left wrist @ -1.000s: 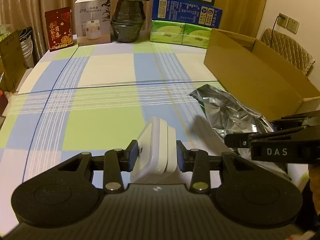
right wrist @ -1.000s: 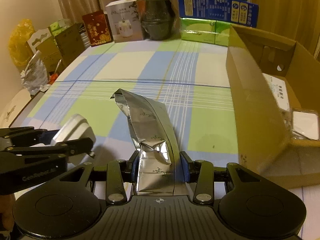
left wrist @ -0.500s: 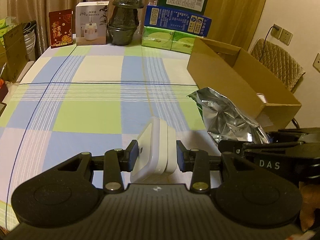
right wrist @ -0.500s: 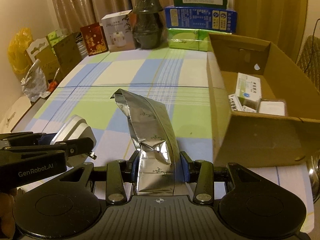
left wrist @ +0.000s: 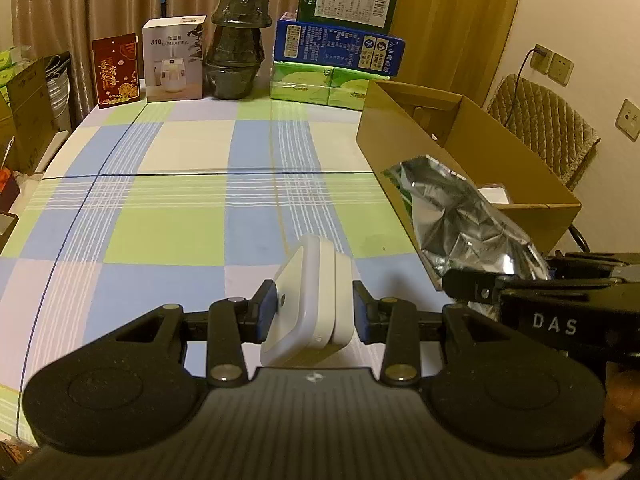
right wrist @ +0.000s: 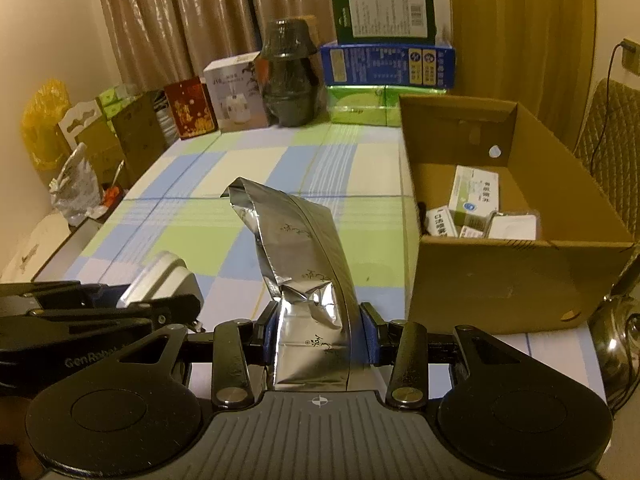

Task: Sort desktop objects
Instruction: 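Lift the adapter with the left tool while the right tool lifts the foil bag, then carry the adapter and foil bag over the cardboard box with both tools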

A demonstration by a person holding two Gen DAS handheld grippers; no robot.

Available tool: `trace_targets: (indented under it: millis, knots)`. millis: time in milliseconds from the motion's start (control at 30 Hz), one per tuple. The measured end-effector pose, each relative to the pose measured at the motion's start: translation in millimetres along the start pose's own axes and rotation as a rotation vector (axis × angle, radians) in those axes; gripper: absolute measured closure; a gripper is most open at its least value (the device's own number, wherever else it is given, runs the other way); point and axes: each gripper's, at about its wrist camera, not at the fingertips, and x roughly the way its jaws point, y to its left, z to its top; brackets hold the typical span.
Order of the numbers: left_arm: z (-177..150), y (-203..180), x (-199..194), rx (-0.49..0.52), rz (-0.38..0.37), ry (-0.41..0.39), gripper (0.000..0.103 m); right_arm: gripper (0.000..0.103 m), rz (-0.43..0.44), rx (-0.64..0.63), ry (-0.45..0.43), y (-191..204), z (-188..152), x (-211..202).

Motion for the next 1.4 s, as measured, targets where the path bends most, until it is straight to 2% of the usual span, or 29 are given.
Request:
trace_targets:
  millis: [133, 167, 200, 567, 633, 667, 700, 733, 867, 1167, 1400]
  knots:
    - [1, -5, -4, 0.001, -0.010, -0.010, 0.069, 0.070, -0.002, -0.002, -0.034, -2, 5, -12]
    - [2, -6, -5, 0.003, -0.012, -0.012, 0.069, 0.078, -0.003, -0.003, -0.042, -3, 8, -15]
    - [3, -8, -6, 0.006, -0.013, -0.015, 0.069, 0.081, -0.007, -0.005, -0.047, -4, 10, -18]
    - [4, -19, -1, 0.027, -0.019, -0.008, 0.069, 0.081, 0.000, 0.011, 0.014, -20, 5, 3]
    - [2, -16, 2, 0.020, -0.013, 0.000, 0.069, 0.074, 0.023, 0.044, 0.042, -22, 2, 11]
    - [2, -13, 3, 0.015, -0.010, 0.002, 0.069, 0.056, 0.027, 0.058, 0.054, -23, 1, 15]
    - [1, -10, 4, 0.010, -0.005, 0.004, 0.069, 0.033, 0.024, 0.063, 0.064, -22, -1, 18]
    - [1, -8, 4, 0.006, -0.001, 0.005, 0.069, 0.028, 0.023, 0.057, 0.069, -20, -4, 21]
    - [-2, 1, 7, -0.005, 0.015, 0.016, 0.069, 0.027, 0.041, 0.028, 0.131, -10, -11, 40]
    - [-10, 21, 18, -0.039, 0.034, 0.042, 0.069, 0.027, 0.012, 0.022, 0.265, -3, -27, 95]
    - [-13, 33, 28, -0.064, 0.035, 0.060, 0.069, 0.038, -0.039, -0.072, 0.315, 8, -37, 116]
